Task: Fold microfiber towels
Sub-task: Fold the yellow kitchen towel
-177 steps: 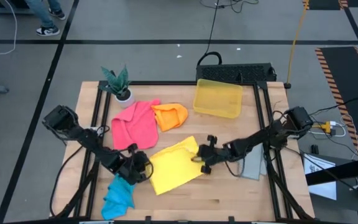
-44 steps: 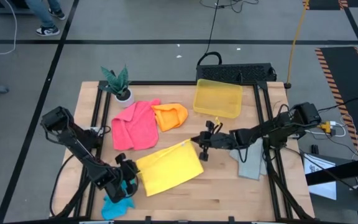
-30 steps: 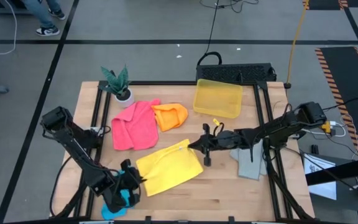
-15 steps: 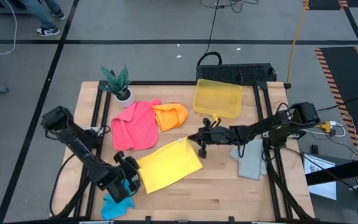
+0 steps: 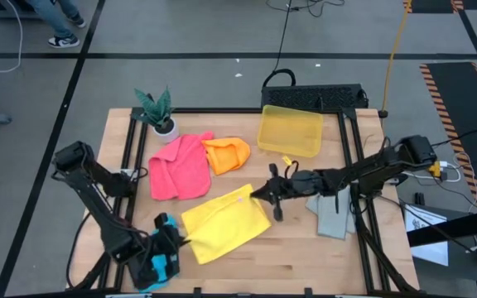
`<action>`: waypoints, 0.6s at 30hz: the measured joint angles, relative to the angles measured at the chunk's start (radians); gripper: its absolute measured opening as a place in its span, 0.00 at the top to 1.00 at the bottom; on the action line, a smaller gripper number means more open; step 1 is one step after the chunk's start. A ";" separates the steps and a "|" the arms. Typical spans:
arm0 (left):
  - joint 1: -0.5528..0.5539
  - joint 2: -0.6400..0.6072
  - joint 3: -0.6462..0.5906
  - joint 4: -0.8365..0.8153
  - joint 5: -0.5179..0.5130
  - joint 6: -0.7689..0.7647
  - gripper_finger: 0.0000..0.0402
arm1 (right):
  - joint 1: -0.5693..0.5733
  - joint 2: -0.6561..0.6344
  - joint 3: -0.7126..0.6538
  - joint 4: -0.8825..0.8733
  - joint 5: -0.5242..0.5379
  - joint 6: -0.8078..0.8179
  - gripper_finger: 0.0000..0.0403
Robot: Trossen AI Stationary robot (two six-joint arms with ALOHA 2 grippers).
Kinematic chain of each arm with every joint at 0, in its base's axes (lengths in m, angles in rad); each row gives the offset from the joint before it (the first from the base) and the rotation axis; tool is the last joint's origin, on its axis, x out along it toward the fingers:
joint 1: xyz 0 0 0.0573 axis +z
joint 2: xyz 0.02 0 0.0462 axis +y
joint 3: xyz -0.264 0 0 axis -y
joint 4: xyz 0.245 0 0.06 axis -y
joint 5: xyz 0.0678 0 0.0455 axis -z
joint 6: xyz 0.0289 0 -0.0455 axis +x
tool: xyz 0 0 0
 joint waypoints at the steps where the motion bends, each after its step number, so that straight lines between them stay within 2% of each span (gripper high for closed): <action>1: 0.008 0.000 -0.030 0.000 0.004 -0.026 0.99 | -0.006 0.006 0.000 -0.010 0.034 0.007 1.00; 3: 0.025 0.000 -0.098 0.003 0.019 -0.094 0.99 | -0.023 0.023 0.000 -0.026 0.078 0.028 1.00; 9: 0.052 0.001 -0.288 0.083 0.115 -0.255 0.97 | -0.084 0.113 0.000 -0.021 0.077 0.051 1.00; 13: 0.052 0.001 -0.359 0.147 0.148 -0.302 0.99 | -0.122 0.171 0.000 0.012 0.077 0.052 1.00; 18: 0.056 0.001 -0.405 0.170 0.152 -0.314 0.96 | -0.151 0.246 0.000 0.048 0.074 0.045 1.00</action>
